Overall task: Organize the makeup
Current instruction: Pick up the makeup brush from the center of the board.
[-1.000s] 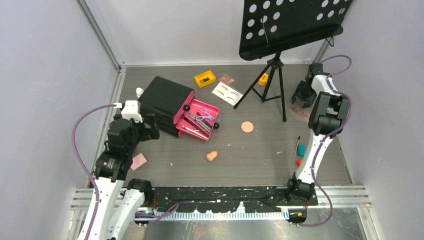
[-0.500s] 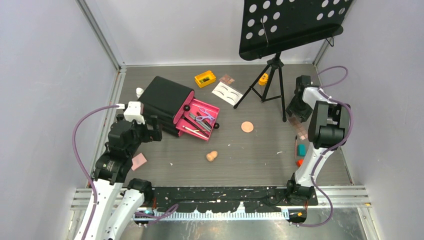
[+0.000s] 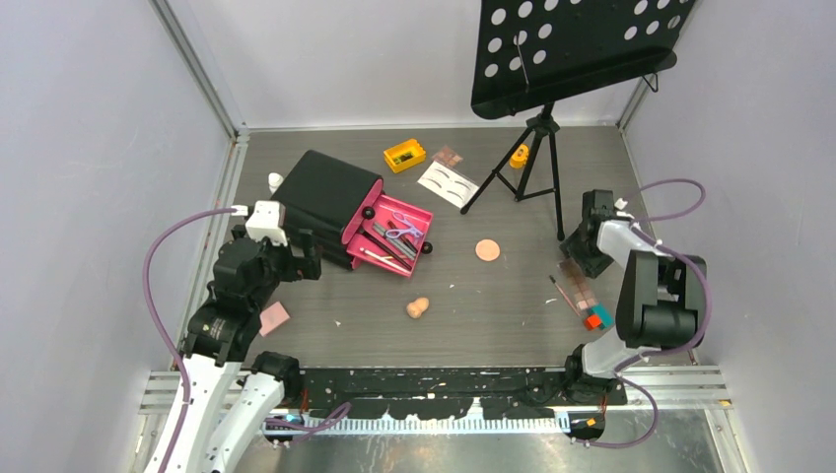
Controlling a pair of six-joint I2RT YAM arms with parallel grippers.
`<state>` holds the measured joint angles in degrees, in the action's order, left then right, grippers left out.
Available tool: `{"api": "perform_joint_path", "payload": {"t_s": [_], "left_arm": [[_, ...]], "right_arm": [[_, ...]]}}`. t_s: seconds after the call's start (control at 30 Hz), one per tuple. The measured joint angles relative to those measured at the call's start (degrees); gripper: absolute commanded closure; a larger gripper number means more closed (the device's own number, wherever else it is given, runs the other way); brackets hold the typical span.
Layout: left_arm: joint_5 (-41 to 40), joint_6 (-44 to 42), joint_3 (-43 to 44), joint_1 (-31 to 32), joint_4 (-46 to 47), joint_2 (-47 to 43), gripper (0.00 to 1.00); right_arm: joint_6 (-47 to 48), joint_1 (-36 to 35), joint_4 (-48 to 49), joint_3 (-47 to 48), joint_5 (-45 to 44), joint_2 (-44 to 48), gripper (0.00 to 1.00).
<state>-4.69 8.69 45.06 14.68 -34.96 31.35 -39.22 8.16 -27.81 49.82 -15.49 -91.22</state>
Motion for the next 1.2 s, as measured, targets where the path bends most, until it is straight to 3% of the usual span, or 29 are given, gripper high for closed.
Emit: {"api": "perform_joint_path", "payload": {"t_s": [0.43,0.67,1.03,1.2], "left_arm": [[-0.1,0.0,0.0,0.0,0.0,-0.3,0.00],[-0.1,0.0,0.0,0.0,0.0,-0.3,0.00],[-0.1,0.0,0.0,0.0,0.0,-0.2,0.00],[-0.2,-0.1,0.0,0.0,0.0,-0.2,0.00]], "right_arm": [[-4.9,-8.9,-2.4,-10.4,3.8,12.3,0.37],[-6.7,-11.8,-5.6,-10.4,3.1,13.2,0.34],[-7.3,-11.7,-10.4,-4.6,-11.8,13.9,0.33],[-2.3,-11.9,-11.2,-3.5,-6.6,17.4,0.34]]}}
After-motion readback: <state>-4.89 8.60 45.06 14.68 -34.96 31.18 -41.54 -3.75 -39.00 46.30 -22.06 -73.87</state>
